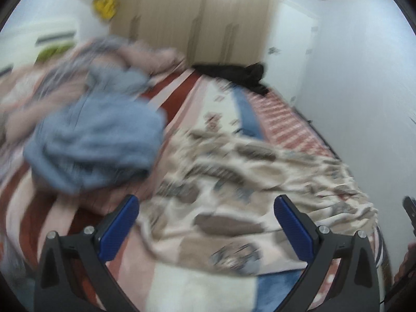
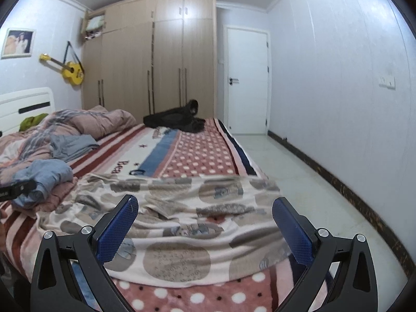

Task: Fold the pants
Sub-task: 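Grasp the elastic waistband with the left tool while the right tool grasps the hem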

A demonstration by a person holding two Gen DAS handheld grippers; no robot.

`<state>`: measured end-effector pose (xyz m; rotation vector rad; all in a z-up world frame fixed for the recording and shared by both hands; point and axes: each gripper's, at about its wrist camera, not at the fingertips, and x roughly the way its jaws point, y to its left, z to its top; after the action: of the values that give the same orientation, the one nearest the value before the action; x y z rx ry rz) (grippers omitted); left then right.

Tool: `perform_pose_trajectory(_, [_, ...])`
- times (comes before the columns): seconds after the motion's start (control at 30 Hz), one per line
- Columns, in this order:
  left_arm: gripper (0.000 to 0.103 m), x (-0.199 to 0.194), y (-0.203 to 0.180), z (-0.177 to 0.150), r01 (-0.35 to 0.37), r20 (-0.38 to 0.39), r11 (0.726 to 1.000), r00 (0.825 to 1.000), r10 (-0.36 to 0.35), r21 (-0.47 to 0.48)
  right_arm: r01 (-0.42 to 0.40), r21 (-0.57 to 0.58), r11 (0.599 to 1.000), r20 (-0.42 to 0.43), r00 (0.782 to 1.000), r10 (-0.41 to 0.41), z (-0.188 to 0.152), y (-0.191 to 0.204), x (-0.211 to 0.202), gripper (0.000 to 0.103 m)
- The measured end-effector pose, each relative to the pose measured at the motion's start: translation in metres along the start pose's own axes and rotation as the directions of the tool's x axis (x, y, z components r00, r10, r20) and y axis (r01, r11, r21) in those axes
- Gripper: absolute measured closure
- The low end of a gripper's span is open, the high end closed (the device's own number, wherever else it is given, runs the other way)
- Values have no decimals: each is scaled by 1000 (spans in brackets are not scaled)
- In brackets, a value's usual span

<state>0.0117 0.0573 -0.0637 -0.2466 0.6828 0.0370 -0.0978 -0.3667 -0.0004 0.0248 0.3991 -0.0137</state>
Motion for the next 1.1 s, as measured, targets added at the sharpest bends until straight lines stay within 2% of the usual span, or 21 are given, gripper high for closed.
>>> perform_pose_trajectory(0.07, [1, 13, 19, -10, -12, -55, 998, 998, 9, -63, 26, 8, 1000, -8, 1000, -26, -7, -5, 7, 0])
perform_pose_trajectory(0.13, [1, 25, 35, -21, 3, -94, 993, 995, -14, -115, 45, 22, 999, -22, 999, -45, -13, -9, 14, 0])
perform_pose_trajectory(0.27, [2, 52, 50, -38, 85, -158, 972, 980, -121, -220, 25, 91, 996, -52, 998, -21, -21, -22, 27, 0])
perform_pose_trajectory(0.33, [9, 67, 51, -45, 110, -192, 958, 968, -164, -263, 35, 120, 992, -71, 997, -27, -26, -31, 33, 0])
perform_pose_trajectory(0.4, [10, 78, 48, -49, 116, -216, 953, 959, -181, -281, 52, 143, 988, -90, 995, -39, -29, -43, 36, 0])
perform_pose_trajectory(0.5, [10, 87, 39, -47, 114, -213, 958, 962, -173, -264, 69, 232, 970, -142, 989, -36, -38, -73, 43, 0])
perform_pose_trajectory(0.57, [16, 93, 36, -43, 129, -206, 951, 960, -191, -282, 57, 303, 951, -174, 985, -3, -45, -96, 46, 0])
perform_pose_trajectory(0.63, [32, 99, 32, -39, 142, -209, 950, 956, -204, -277, 57, 357, 933, -216, 976, 23, -55, -118, 52, 2])
perform_pose_trajectory(0.67, [37, 102, 30, -37, 146, -209, 951, 956, -207, -274, 61, 379, 923, -237, 971, 33, -60, -128, 58, 10])
perform_pose_trajectory(0.7, [48, 103, 30, -34, 149, -210, 950, 955, -211, -275, 64, 400, 914, -255, 966, 44, -64, -136, 63, 20])
perform_pose_trajectory(0.73, [58, 105, 31, -33, 148, -210, 949, 955, -211, -279, 63, 417, 907, -267, 962, 56, -68, -142, 68, 25])
perform_pose_trajectory(0.77, [64, 106, 32, -31, 141, -211, 949, 956, -205, -284, 55, 439, 897, -278, 958, 77, -73, -147, 73, 31])
perform_pose_trajectory(0.83, [84, 106, 36, -30, 134, -214, 949, 956, -199, -286, 48, 477, 878, -302, 947, 112, -81, -157, 89, 34])
perform_pose_trajectory(0.87, [89, 106, 37, -30, 133, -219, 949, 955, -199, -286, 49, 487, 872, -304, 946, 117, -84, -160, 95, 35])
perform_pose_trajectory(0.93, [91, 101, 36, -28, 161, -206, 945, 952, -225, -286, 46, 497, 866, -298, 947, 121, -83, -162, 102, 37])
perform_pose_trajectory(1.03, [93, 89, 29, -22, 178, -166, 951, 961, -223, -252, 22, 534, 845, -285, 946, 155, -81, -167, 115, 42])
perform_pose_trajectory(1.1, [93, 78, 22, -15, 175, -132, 961, 970, -206, -213, 47, 539, 841, -296, 945, 137, -79, -168, 122, 52])
